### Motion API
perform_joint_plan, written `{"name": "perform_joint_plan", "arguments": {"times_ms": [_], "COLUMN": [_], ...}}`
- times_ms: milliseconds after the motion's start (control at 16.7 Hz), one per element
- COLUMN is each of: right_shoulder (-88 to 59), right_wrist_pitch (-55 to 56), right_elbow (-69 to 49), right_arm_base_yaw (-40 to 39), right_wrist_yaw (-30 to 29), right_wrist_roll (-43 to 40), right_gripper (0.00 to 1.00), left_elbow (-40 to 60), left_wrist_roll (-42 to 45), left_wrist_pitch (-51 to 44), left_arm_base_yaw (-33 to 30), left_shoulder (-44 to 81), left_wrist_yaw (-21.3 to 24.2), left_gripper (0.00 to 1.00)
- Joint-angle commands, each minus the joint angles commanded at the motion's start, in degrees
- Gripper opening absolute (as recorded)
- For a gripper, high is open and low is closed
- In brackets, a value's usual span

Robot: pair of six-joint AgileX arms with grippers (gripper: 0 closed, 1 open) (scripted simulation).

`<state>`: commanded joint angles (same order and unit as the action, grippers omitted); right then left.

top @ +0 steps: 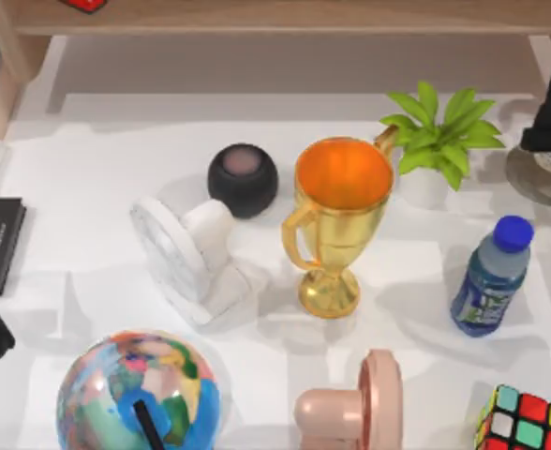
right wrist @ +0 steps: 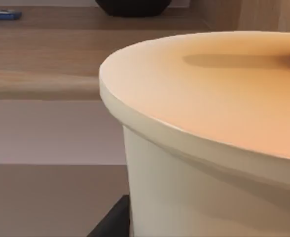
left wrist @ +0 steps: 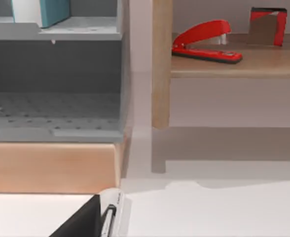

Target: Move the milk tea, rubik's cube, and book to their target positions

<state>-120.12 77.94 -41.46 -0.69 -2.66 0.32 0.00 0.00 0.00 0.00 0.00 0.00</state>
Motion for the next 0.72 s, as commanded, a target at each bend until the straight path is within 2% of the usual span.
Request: {"name": "perform_joint_plan", "arguments": {"times_ms": [360, 720], "right_shoulder": [0.00, 0.00], "right_wrist_pitch": [0.00, 0.00], "right_elbow": [0.00, 0.00], "right_arm_base_yaw": [0.00, 0.00], "right_wrist_yaw": [0.00, 0.00], "right_wrist_roll": [0.00, 0.00], "right_gripper": [0.98, 1.00], "left_elbow": [0.00, 0.00], "left_wrist_roll": [0.00, 0.00], "left_wrist_pitch": [0.00, 0.00], "left_arm_base_yaw": [0.00, 0.00], "left_shoulder": [0.00, 0.00], "left_wrist_yaw": [0.00, 0.00], "left_gripper": [1.00, 1.00]}}
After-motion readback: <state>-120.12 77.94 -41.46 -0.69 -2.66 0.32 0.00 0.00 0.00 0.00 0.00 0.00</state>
